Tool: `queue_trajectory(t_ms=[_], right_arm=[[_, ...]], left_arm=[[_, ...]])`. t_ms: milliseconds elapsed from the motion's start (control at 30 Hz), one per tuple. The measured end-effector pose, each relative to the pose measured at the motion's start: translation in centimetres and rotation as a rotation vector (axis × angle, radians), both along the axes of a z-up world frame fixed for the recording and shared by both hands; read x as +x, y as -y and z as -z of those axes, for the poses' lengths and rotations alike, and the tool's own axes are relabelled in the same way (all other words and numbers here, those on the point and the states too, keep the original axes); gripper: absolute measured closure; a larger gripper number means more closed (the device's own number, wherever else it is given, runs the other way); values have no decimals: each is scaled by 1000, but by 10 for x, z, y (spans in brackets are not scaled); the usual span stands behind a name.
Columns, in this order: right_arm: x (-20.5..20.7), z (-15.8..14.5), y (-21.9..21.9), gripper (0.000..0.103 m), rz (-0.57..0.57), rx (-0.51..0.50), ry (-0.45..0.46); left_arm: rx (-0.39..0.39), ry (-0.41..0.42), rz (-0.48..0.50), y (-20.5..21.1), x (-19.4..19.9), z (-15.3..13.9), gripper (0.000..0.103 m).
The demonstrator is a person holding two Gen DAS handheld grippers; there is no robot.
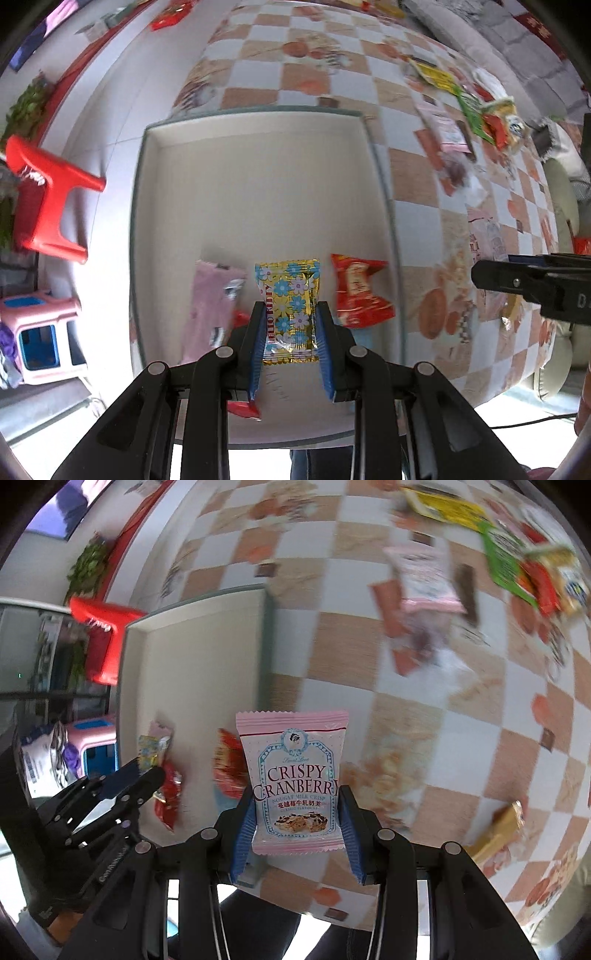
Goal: Organize snacks
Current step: 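Carry both packets over the white tray and open both tools, then grasp a second Crispy Cranberry bag with left tool while right tool approaches the gold packet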
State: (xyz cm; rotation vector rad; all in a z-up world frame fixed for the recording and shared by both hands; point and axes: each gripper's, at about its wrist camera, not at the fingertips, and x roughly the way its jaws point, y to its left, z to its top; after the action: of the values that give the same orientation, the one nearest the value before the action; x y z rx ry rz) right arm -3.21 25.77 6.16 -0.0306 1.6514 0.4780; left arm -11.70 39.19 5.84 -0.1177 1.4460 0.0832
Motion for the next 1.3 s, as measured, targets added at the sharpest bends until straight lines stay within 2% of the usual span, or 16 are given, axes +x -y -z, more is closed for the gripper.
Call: queue_trajectory(t_ms=[333,600,633,667,700,733,767,800,967,1100,1300], right_arm=[[-2,6,-63,59,-111,-32,7],[-2,20,-92,58,-138,-32,-13],[-3,22,-93,56,-137,-35,-14],[-3,23,-94,47,-132,-35,-15],[-4,23,-93,37,-124,-36,-16],[-3,22,-91,15,-114,-39,-14],[-4,21,-87,4,-103,-44,-4],[-4,20,-85,3,-94,-51,4],[0,27,-48,1,-5,-92,-29],[-4,34,6,1,99,-130,-49],[-25,51,96,1,290,-202,-98]], left_arm=[[-4,19,-35,-27,0,5,75],[-20,-14,-55,-40,-4,16,74],[-20,-14,-57,-41,-5,17,73],[-20,-14,-59,-41,-6,17,69],[-21,-16,-61,-41,-7,17,56],[-23,-14,-63,-41,-8,17,38],[-20,-7,-68,-40,-9,16,30],[-15,2,-70,-39,-10,14,23],[-11,-16,-63,-32,-9,16,23],[-22,-16,-52,-24,-7,11,23],[-65,2,14,4,9,-7,23]])
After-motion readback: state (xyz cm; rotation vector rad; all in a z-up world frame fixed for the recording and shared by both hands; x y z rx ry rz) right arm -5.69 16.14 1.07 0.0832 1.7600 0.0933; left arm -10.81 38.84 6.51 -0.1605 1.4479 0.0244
